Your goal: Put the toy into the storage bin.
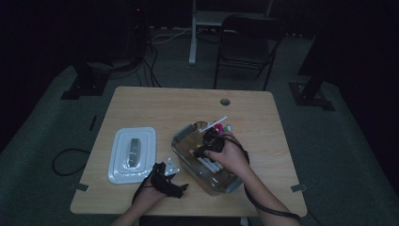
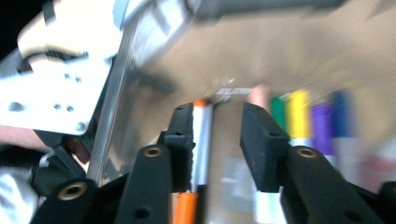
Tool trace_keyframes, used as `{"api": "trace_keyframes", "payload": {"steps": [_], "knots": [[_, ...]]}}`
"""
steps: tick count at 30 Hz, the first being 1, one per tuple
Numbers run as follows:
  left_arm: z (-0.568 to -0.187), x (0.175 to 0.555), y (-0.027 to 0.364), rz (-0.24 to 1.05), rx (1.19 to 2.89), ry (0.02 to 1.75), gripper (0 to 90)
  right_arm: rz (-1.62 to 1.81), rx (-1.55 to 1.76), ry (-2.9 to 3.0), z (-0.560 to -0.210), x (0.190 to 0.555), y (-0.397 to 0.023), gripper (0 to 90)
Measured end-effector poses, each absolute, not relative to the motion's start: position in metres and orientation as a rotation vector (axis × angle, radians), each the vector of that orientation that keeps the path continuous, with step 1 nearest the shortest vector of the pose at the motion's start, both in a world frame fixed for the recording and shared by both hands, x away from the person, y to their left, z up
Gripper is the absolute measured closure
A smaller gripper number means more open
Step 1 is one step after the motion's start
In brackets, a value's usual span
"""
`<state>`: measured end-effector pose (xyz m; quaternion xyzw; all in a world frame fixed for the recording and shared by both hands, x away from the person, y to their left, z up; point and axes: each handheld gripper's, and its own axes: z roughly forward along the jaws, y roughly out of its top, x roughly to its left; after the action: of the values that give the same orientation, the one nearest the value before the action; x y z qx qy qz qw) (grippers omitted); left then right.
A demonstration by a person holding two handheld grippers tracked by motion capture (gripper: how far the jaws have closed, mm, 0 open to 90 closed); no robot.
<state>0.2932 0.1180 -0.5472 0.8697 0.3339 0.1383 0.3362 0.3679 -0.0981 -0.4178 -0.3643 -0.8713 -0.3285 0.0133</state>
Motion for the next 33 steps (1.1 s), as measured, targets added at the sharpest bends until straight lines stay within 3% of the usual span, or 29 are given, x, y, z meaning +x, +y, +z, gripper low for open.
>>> {"api": "trace_keyframes", "payload": {"steps": [7,12,18,24,29,33], "knots": [[-0.547,0.293,0.118,0.360,2.267,0.871,0.5,-1.295,-1.339,-2.779,-0.391,0.381,-0.160,47.1],[-0.547,0.293,0.118,0.362,2.266,0.871,0.5,-1.322,-1.616,-2.665,-0.405,0.400,-0.200,51.7],[-0.547,0.293,0.118,0.362,2.267,0.870,0.5,-1.167,-1.833,-2.607,-0.459,0.427,-0.222,58.7],[-0.547,0.293,0.118,0.363,2.266,0.870,0.5,-1.080,-1.875,-2.542,-0.503,0.445,-0.220,63.2],[-0.547,0.293,0.118,0.362,2.267,0.870,0.5,-1.038,-1.894,-2.536,-0.515,0.453,-0.213,63.6],[-0.547,0.293,0.118,0.363,2.266,0.870,0.5,-0.982,-1.900,-2.566,-0.520,0.456,-0.209,69.0]]}}
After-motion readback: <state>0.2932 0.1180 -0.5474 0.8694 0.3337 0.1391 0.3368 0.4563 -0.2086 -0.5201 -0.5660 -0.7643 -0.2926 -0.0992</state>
